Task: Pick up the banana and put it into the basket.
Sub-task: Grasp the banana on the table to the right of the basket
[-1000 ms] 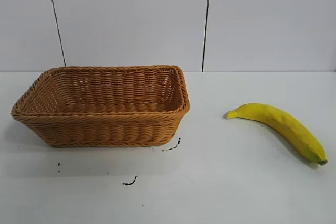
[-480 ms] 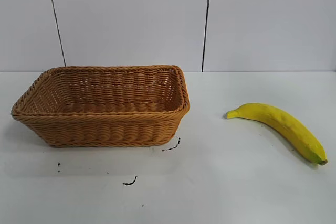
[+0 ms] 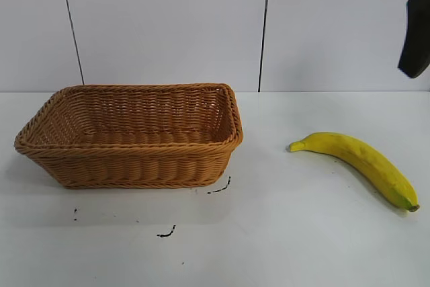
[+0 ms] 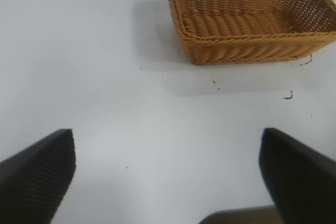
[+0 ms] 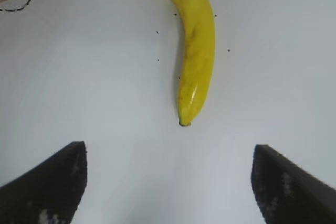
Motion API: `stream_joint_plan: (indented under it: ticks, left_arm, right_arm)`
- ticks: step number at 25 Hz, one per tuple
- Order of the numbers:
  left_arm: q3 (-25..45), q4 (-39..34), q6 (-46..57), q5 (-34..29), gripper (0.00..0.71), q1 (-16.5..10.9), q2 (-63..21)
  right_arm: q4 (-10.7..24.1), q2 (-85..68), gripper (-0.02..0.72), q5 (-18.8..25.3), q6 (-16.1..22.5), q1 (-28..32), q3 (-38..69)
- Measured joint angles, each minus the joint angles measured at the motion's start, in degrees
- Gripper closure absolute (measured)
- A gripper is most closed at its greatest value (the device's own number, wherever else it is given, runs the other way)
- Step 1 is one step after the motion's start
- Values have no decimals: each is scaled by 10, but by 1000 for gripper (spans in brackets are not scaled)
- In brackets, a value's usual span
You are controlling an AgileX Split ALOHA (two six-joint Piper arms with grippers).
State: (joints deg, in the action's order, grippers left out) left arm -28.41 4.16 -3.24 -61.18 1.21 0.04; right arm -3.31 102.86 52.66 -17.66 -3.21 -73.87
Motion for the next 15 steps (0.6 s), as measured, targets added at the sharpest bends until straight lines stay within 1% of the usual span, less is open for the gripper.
stream_joint_plan:
  ticks: [3,9,15]
  left_arm:
    - [0,0,0,0,20,0,0]
    - [0,0,0,0,20,0,0]
    - [0,0,0,0,20,0,0]
  right_arm:
    - [1,46,110,-33,4,0,0]
    - [2,111,110,-130,27,0,0]
    - [7,153,110,-173,51,0,0]
